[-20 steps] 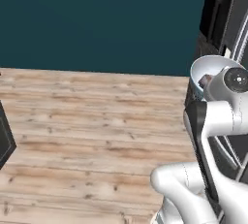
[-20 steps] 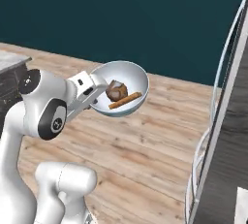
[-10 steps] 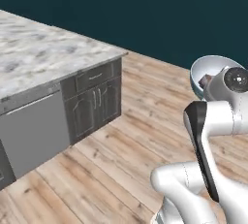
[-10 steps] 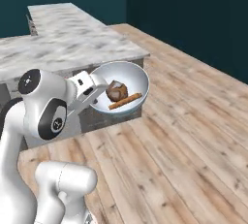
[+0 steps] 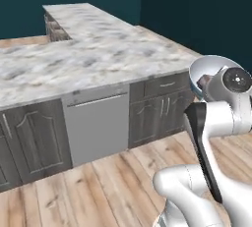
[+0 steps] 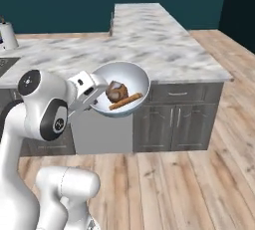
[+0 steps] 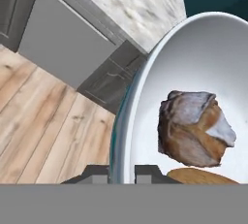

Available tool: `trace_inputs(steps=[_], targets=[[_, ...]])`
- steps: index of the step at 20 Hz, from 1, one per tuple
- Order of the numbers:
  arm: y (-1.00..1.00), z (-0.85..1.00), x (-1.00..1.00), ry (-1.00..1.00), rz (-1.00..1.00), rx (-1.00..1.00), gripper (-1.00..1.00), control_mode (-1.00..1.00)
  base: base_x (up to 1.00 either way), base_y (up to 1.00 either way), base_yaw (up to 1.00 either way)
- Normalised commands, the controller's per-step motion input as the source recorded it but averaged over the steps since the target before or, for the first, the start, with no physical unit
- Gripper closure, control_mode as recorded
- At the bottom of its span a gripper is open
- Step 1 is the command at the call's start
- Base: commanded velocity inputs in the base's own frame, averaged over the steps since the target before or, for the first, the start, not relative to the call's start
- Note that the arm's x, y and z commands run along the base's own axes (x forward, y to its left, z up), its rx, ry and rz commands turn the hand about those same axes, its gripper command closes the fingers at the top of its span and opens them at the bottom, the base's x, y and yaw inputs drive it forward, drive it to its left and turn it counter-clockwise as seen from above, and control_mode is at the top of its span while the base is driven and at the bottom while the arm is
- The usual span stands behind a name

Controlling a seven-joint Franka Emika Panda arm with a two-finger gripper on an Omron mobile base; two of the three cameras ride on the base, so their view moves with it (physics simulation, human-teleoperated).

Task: Pick up the heated bread from the toaster oven and place it in the bowl. Then move the bread bowl to the dining counter.

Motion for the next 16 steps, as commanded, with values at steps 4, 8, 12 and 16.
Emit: trace_inputs(steps=[4,8,12,16], targets=[[0.0,0.0,0.0,0.0,0.0,0.0,1.0,1.0,1.0,-0.54,0.29],[0.0,0.0,0.0,0.0,0.0,0.0,1.0,1.0,1.0,-1.0,-0.02],[0.0,0.0,0.0,0.0,0.0,0.0,1.0,1.0,1.0,-1.0,-0.05],[0.0,0.0,0.0,0.0,0.0,0.0,1.0,1.0,1.0,-1.0,-0.1]])
